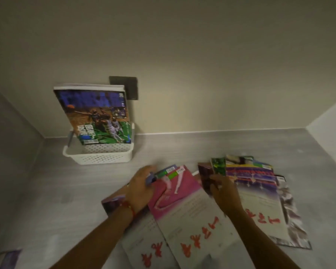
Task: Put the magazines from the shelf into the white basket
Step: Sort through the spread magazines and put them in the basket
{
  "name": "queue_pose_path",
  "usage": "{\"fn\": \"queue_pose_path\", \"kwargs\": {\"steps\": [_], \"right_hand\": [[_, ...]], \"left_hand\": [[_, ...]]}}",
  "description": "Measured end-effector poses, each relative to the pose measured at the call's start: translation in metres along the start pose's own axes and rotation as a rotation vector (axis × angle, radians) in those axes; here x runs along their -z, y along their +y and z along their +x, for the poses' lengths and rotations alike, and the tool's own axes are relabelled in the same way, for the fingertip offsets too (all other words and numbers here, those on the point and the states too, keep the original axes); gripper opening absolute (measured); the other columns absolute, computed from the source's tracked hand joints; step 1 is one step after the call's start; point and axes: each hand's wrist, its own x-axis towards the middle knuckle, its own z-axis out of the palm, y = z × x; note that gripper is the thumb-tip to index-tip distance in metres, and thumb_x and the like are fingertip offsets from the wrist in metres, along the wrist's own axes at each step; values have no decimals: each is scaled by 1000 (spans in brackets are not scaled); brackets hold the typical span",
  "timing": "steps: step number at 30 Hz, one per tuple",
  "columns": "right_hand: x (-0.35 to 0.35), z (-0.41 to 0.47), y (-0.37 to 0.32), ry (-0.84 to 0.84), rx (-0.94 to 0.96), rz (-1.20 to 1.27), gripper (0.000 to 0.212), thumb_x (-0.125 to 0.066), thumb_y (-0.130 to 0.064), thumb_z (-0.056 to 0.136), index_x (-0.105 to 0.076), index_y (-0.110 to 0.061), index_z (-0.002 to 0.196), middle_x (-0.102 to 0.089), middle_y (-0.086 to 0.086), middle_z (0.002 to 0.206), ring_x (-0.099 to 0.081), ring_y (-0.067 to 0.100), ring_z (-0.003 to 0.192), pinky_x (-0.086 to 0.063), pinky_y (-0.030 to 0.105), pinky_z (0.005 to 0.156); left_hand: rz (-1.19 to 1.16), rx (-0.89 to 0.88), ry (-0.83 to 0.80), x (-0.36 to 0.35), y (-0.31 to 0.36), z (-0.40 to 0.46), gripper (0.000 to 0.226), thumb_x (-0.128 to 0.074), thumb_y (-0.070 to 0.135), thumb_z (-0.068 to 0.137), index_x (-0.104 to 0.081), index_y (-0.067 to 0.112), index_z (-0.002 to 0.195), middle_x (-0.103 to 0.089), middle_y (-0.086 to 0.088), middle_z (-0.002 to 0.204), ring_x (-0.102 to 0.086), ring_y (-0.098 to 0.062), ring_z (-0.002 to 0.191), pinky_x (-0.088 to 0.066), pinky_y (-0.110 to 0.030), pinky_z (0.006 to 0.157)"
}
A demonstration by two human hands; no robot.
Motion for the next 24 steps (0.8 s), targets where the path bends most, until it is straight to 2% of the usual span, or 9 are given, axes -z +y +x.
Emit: {"fn": "queue_pose_path", "kwargs": {"steps": [2,4,6,9,13,16,19,22,24], "right_hand": [[36,-21,55,164,-173,-68,18,-63,-13,90,-65,-26,102,-68,6,105,-66,4,86,-55,25,69],[64,-30,105,226,-393,-213,36,-65,-18,87,-58,-12,122,-57,19,125,-59,32,106,-52,44,86],[84,-36,140,170,-607,-267,63,-68,-36,84,-43,-12,137,-44,25,139,-46,45,122,-42,57,100],[94,-42,164,72,-705,-256,97,-74,-56,74,-26,-12,146,-36,25,145,-37,46,131,-33,56,106],[93,-38,178,72,-709,-270,112,-81,-60,63,-26,-3,142,-36,27,144,-37,46,131,-32,55,107],[101,-35,187,57,-667,-270,109,-85,-59,57,-37,-1,136,-41,26,137,-41,46,126,-38,55,105],[110,-34,188,35,-602,-199,96,-85,-43,66,-35,-4,137,-38,24,141,-37,45,130,-35,61,105],[120,-37,179,90,-487,-101,69,-75,-22,80,-35,-13,135,-40,19,137,-43,41,126,-42,63,98],[131,-39,171,150,-352,0,45,-61,-9,88,-40,-16,128,-52,16,127,-58,33,106,-55,55,85]], "left_hand": [[112,-94,-195,-55,11,-22,36,-59,8,85,-67,12,119,-64,-7,128,-59,-25,120,-43,-41,107],[292,-81,-323,-102,16,-42,58,-55,8,86,-50,22,142,-43,-3,153,-36,-23,144,-24,-39,122],[485,-79,-414,-142,20,-54,65,-53,20,89,-34,34,150,-20,5,163,-13,-18,153,-9,-39,125],[635,-19,-514,-181,33,-60,60,-47,35,96,-25,42,151,-3,9,166,3,-19,154,-5,-52,124],[741,79,-525,-202,32,-70,61,-42,31,99,-17,37,155,8,5,167,13,-25,154,4,-60,122],[797,69,-523,-203,28,-77,73,-41,18,94,-8,37,156,16,3,166,20,-27,152,11,-59,119],[816,65,-527,-201,28,-79,77,-42,16,92,-5,38,156,18,3,166,21,-27,152,10,-58,121],[818,79,-567,-198,32,-76,78,-45,19,92,-5,39,156,18,4,166,19,-25,153,7,-57,122],[830,95,-614,-192,40,-69,77,-48,23,94,-6,37,156,15,4,166,14,-24,154,0,-54,124]]}}
